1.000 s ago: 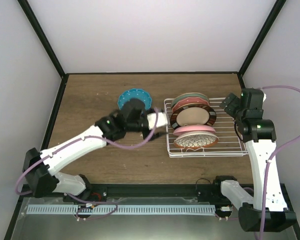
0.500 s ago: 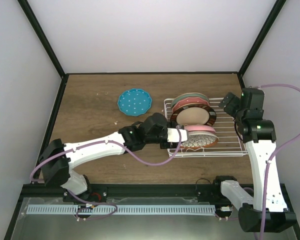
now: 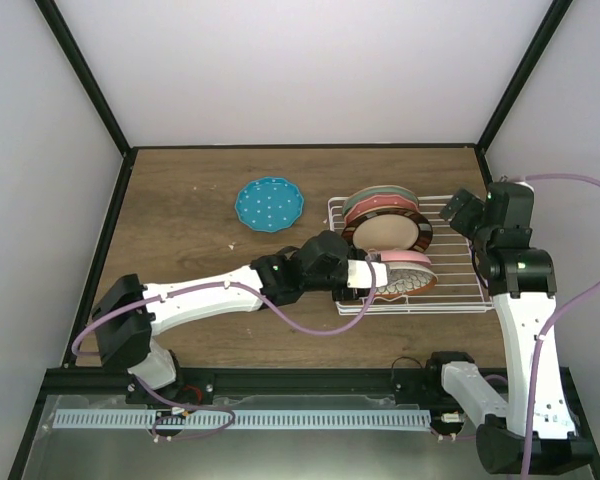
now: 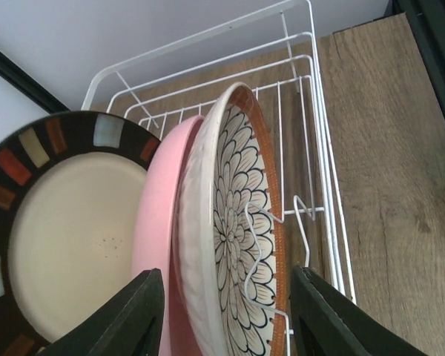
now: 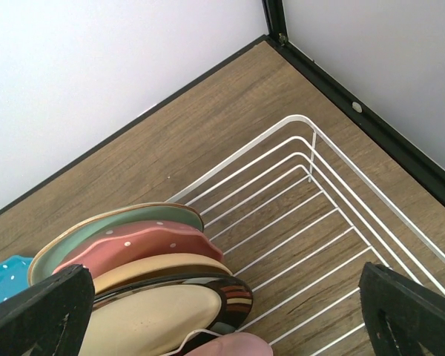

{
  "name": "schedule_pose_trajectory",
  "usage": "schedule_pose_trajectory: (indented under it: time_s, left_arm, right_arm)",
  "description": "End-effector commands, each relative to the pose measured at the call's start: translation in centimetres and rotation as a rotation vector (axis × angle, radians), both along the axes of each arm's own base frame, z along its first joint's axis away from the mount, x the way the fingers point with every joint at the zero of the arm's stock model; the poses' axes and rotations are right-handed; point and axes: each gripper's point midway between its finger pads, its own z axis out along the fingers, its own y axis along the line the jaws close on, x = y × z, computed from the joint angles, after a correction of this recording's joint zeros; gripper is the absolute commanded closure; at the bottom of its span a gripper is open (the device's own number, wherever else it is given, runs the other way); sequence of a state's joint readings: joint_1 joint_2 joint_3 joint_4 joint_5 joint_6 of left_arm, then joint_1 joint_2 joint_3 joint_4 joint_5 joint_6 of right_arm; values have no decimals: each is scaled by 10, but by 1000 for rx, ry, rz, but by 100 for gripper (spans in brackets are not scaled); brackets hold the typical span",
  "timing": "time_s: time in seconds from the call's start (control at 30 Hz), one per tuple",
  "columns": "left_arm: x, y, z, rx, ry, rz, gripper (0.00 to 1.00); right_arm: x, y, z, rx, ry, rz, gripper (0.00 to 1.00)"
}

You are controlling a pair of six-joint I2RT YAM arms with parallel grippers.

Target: Unload the plates from the dish rack

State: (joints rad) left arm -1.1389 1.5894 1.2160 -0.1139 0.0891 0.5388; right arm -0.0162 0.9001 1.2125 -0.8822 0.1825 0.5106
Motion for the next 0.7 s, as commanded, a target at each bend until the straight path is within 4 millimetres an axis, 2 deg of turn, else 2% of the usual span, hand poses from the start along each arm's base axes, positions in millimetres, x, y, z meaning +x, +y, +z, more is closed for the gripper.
schedule_pose_trajectory:
  time_s: [0.0, 0.37, 0.67]
  left_arm:
    - [3, -10, -1, -18, 14, 16, 52]
    - [17, -23, -14, -23, 20, 77, 54]
    - [15, -29, -18, -15, 0, 88, 75]
  right_arm:
    - [-8, -3, 5, -8, -10, -13, 0]
    - [-21, -5, 11, 0, -37, -34, 0]
    - [-27, -8, 8, -9, -29, -47, 0]
